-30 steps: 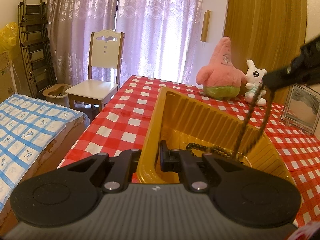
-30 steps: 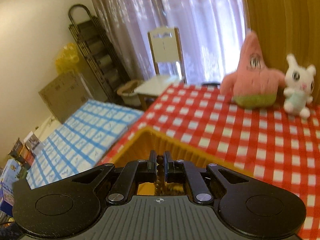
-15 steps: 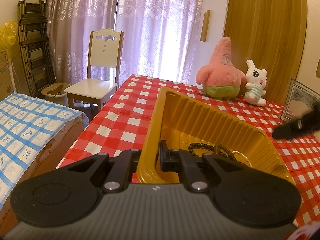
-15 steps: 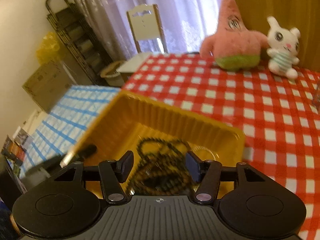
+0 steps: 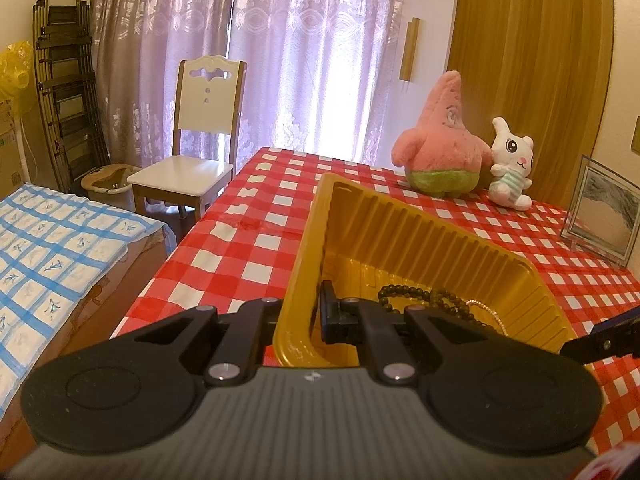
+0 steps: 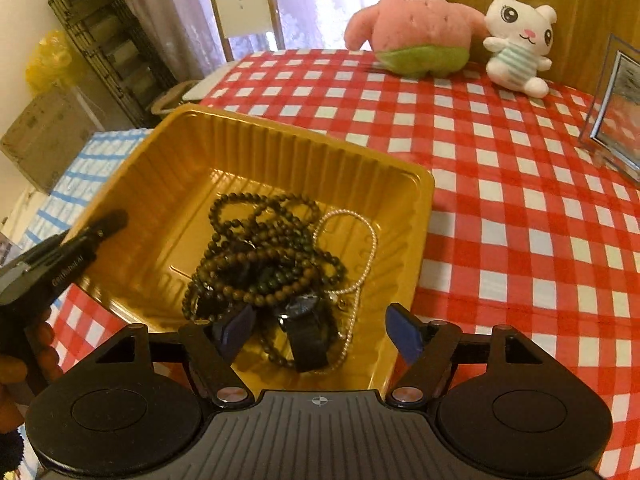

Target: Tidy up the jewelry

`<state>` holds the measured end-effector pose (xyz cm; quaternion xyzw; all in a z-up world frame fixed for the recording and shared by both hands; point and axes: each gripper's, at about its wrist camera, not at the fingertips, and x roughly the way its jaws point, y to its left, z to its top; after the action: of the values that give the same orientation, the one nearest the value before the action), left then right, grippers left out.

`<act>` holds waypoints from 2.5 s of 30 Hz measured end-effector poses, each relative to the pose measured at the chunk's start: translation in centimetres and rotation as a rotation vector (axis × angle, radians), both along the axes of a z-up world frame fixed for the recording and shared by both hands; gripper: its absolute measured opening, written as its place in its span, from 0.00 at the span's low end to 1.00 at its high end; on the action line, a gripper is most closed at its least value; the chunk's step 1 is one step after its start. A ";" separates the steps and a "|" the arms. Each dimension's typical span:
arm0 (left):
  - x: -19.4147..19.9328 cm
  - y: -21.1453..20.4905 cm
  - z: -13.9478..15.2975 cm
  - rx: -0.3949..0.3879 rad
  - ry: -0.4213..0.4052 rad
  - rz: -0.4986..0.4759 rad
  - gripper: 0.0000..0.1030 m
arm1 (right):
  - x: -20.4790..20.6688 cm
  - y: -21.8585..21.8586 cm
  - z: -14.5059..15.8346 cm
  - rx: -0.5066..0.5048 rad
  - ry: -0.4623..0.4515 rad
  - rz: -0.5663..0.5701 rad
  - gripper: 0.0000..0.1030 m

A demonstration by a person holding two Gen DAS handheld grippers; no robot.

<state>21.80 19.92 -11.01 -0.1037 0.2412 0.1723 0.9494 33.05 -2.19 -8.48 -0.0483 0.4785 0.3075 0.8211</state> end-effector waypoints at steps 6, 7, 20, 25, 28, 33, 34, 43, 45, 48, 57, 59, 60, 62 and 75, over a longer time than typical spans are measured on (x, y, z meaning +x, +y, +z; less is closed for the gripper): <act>0.2 0.4 -0.9 -0.017 0.013 0.000 0.08 | 0.0 0.4 0.1 -0.020 -0.004 -0.007 0.72; 0.1 0.6 -1.0 -0.025 0.016 0.001 0.08 | 0.1 0.5 0.2 -0.022 -0.006 -0.009 0.72; -0.2 2.9 -3.6 -0.151 0.098 0.008 0.16 | -0.2 1.3 0.7 -0.016 -0.014 -0.036 0.73; -1.3 3.6 -2.8 -0.148 0.062 0.003 0.47 | -0.8 1.2 0.9 0.012 -0.017 -0.070 0.74; -2.0 4.2 -2.3 -0.156 0.071 0.006 0.56 | -1.7 0.8 0.9 0.037 -0.019 -0.099 0.75; -4.4 4.9 -0.1 -0.114 0.053 0.012 0.58 | -3.7 -0.4 1.3 0.094 -0.031 -0.141 0.75; -4.7 4.8 0.4 -0.093 0.051 0.007 0.59 | -4.1 -0.8 1.4 0.101 -0.036 -0.148 0.75; -5.3 -0.2 4.6 0.021 0.186 -0.127 0.63 | -7.7 -4.4 2.0 0.110 -0.043 -0.259 0.75; -5.6 -2.3 5.0 0.009 0.211 -0.143 0.63 | -8.4 -5.3 2.1 0.117 -0.029 -0.275 0.75; -6.0 -5.2 5.3 0.003 0.259 -0.164 0.63 | -9.8 -6.8 2.3 0.106 -0.032 -0.277 0.75; -9.8 -13.0 7.1 -0.025 0.307 -0.248 0.63 | -15.7 -12.9 3.7 0.097 -0.023 -0.294 0.75; -10.9 -14.3 7.5 -0.028 0.309 -0.261 0.63 | -17.1 -14.0 3.9 0.095 -0.023 -0.296 0.75; -11.6 -15.1 7.7 -0.029 0.310 -0.269 0.63 | -17.9 -14.5 4.0 0.098 -0.021 -0.296 0.75; -12.9 -16.5 8.0 -0.027 0.313 -0.279 0.63 | -19.3 -15.5 4.3 0.106 -0.018 -0.300 0.75; -19.5 -21.9 9.7 -0.017 0.292 -0.358 0.63 | -26.2 -19.6 6.7 0.118 -0.069 -0.324 0.75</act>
<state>2.33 -1.94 -1.33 -0.0410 0.3922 0.0125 0.9189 6.86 -21.80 -1.73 0.0674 0.4325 0.1967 0.8773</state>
